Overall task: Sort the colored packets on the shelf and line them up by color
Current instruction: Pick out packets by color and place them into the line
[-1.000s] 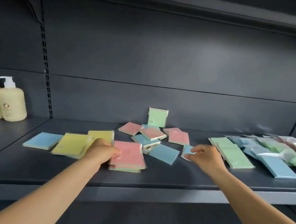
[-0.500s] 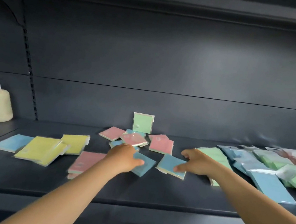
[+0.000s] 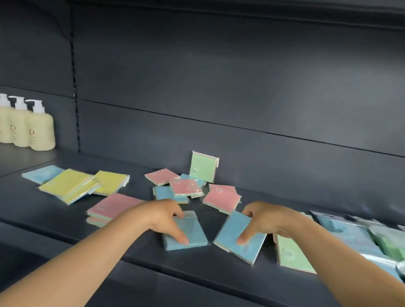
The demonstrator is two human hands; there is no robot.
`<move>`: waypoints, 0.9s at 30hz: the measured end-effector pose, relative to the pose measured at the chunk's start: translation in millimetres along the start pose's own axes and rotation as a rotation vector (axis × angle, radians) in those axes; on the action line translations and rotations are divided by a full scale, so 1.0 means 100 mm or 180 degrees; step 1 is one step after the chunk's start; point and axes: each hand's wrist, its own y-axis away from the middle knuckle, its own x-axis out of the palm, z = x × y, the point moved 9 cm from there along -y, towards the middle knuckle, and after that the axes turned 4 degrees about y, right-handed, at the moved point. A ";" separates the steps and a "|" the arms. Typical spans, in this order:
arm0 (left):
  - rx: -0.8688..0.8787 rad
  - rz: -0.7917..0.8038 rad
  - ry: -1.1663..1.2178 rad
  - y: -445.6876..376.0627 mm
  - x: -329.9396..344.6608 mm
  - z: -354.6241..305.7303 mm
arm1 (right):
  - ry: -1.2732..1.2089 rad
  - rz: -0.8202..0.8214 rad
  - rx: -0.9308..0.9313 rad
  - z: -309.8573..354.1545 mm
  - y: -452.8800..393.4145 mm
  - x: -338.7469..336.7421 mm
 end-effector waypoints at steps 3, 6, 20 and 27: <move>0.0024 0.0242 -0.0089 0.12 0.00 -0.04 | -0.0312 -0.0405 -0.0114 -0.06 0.03 -0.18; -0.0017 0.0240 0.0054 0.19 0.05 -0.07 | -0.0638 -0.0650 -0.0126 -0.12 0.09 -0.34; -0.0480 -0.0201 0.0850 0.18 0.13 -0.06 | -0.2093 -0.1780 -0.0035 -0.29 0.35 -0.68; -0.0066 -0.0739 0.2856 0.29 -0.17 0.22 | -0.2621 -0.1883 0.0097 -0.23 0.43 -0.73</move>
